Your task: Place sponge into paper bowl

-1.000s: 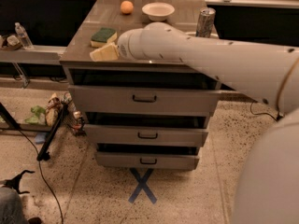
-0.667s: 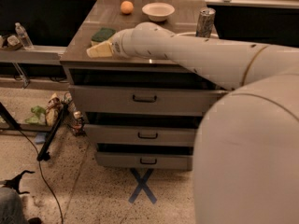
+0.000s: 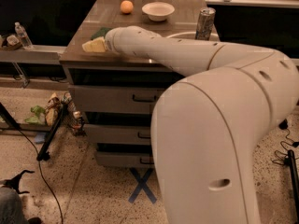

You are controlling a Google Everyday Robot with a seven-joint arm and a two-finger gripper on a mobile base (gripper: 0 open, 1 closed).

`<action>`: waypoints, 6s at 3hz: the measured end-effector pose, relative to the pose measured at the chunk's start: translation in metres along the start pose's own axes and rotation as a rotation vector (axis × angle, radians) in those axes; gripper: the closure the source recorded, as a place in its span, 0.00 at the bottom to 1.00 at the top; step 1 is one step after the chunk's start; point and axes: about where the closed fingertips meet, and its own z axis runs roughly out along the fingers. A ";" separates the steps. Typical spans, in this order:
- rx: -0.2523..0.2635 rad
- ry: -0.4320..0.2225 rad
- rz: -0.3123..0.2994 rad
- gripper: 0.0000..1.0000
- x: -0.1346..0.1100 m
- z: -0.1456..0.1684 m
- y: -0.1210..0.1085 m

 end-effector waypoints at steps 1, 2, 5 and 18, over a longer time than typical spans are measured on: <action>0.002 -0.008 0.001 0.19 0.003 0.018 -0.001; -0.010 -0.009 -0.008 0.42 0.006 0.030 0.001; 0.146 -0.053 -0.106 1.00 -0.023 0.019 -0.065; 0.677 -0.222 -0.003 0.12 -0.086 -0.024 -0.308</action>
Offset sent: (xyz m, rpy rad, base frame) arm 0.0303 0.0231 -0.0205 -0.0028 -0.0142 0.0307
